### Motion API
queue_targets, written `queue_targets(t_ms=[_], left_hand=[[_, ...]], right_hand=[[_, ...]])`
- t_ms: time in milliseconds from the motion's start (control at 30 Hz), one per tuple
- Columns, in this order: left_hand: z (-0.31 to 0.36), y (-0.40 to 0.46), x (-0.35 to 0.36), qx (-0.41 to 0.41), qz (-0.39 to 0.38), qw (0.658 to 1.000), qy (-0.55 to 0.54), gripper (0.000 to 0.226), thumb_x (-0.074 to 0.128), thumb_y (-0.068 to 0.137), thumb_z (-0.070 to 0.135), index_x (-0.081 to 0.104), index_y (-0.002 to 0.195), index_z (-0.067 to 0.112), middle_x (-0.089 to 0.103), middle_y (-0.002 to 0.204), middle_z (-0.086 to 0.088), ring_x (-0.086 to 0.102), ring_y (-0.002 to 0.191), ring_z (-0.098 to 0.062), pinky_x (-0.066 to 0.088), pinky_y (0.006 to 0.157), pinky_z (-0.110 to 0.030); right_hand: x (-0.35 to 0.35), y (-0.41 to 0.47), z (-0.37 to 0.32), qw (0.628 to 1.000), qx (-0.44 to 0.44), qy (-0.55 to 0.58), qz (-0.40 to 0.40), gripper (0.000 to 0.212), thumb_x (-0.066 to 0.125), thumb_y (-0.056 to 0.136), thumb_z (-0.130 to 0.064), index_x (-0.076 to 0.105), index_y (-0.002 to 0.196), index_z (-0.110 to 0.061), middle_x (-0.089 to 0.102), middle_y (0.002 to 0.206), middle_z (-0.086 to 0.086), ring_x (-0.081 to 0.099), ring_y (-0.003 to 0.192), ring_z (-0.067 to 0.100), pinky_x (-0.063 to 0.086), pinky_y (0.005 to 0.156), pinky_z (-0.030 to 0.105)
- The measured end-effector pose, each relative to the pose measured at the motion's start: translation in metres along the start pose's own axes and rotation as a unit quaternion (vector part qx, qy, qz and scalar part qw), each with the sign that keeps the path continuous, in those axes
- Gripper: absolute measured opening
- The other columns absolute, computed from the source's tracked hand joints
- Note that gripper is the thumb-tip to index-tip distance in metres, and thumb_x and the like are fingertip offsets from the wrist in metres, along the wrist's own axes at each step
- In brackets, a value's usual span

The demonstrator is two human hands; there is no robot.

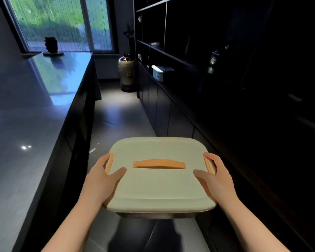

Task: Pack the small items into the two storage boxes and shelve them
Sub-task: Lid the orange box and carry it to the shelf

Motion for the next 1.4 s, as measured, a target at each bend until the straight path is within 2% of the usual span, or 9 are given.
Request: queue_targets(t_ms=[100,267,467,633,933,1067,1167,1267,1400], left_hand=[[0.006,0.057,0.006,-0.012,0.007,1.000,-0.002,0.073,0.072,0.077,0.039,0.039,0.140,0.025,0.053,0.134,-0.002,0.050,0.119,-0.026,0.042,0.099,-0.043],[0.006,0.162,0.009,-0.018,0.012,1.000,0.002,0.073,0.072,0.076,0.042,0.041,0.139,0.025,0.054,0.133,-0.002,0.052,0.117,-0.025,0.044,0.098,-0.044],[0.012,0.303,0.007,0.010,-0.011,1.000,-0.005,0.073,0.073,0.078,0.036,0.039,0.141,0.021,0.052,0.135,-0.004,0.051,0.119,-0.024,0.042,0.099,-0.039],[0.034,0.410,0.003,0.053,-0.026,0.998,0.011,0.070,0.072,0.080,0.031,0.041,0.140,0.015,0.049,0.138,-0.004,0.046,0.124,-0.023,0.037,0.099,-0.037],[0.057,0.567,0.033,0.069,-0.047,0.996,0.021,0.070,0.072,0.079,0.037,0.042,0.140,0.019,0.050,0.138,-0.002,0.046,0.123,-0.023,0.038,0.101,-0.039],[0.068,0.634,0.059,0.054,-0.060,0.997,0.014,0.072,0.070,0.080,0.038,0.037,0.142,0.021,0.047,0.139,-0.004,0.047,0.122,-0.024,0.039,0.098,-0.041],[0.082,0.682,0.077,0.046,-0.068,0.997,0.012,0.072,0.070,0.081,0.035,0.036,0.142,0.019,0.048,0.138,-0.005,0.047,0.121,-0.024,0.040,0.097,-0.041],[0.099,0.729,0.092,0.035,-0.065,0.997,0.011,0.070,0.070,0.082,0.031,0.036,0.142,0.019,0.049,0.136,-0.005,0.049,0.118,-0.025,0.042,0.094,-0.041],[0.107,0.792,0.107,0.037,-0.073,0.996,0.038,0.068,0.068,0.081,0.036,0.038,0.140,0.023,0.052,0.133,-0.003,0.052,0.114,-0.024,0.044,0.091,-0.041]], right_hand=[[0.024,0.057,-0.013,1.000,0.002,0.005,-0.015,0.060,0.075,0.075,-0.026,0.045,0.123,-0.045,0.053,0.115,-0.008,0.052,0.104,0.016,0.046,0.084,0.036],[0.078,0.145,-0.035,1.000,0.008,0.018,-0.025,0.059,0.076,0.075,-0.025,0.048,0.123,-0.043,0.052,0.117,-0.011,0.051,0.108,0.017,0.046,0.089,0.037],[0.152,0.247,-0.063,0.998,0.019,0.052,0.001,0.060,0.077,0.074,-0.022,0.050,0.124,-0.042,0.054,0.117,-0.012,0.052,0.108,0.016,0.044,0.085,0.034],[0.195,0.320,-0.089,0.995,0.048,0.082,0.038,0.059,0.080,0.070,-0.021,0.053,0.115,-0.048,0.059,0.112,-0.011,0.059,0.101,0.018,0.052,0.087,0.043],[0.246,0.457,-0.112,0.989,0.065,0.105,0.077,0.057,0.079,0.069,-0.011,0.058,0.114,-0.039,0.060,0.100,-0.014,0.060,0.095,0.017,0.053,0.088,0.047],[0.269,0.531,-0.107,0.985,0.077,0.130,0.087,0.058,0.080,0.066,-0.009,0.059,0.106,-0.045,0.063,0.098,-0.010,0.064,0.092,0.020,0.055,0.084,0.048],[0.283,0.584,-0.109,0.987,0.065,0.116,0.090,0.058,0.081,0.065,-0.011,0.056,0.102,-0.050,0.061,0.099,-0.012,0.062,0.090,0.017,0.056,0.080,0.046],[0.293,0.632,-0.116,0.987,0.067,0.111,0.091,0.058,0.080,0.067,-0.012,0.055,0.105,-0.048,0.059,0.101,-0.013,0.059,0.089,0.012,0.055,0.079,0.041],[0.311,0.689,-0.120,0.986,0.079,0.115,0.093,0.059,0.081,0.059,-0.019,0.058,0.104,-0.050,0.063,0.100,-0.012,0.064,0.093,0.018,0.056,0.082,0.047]])
Point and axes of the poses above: each hand's wrist, its own y-axis towards the middle knuckle, its own x-axis out of the palm, z = x × y, the point moved 2 cm from there along y, towards the middle knuckle
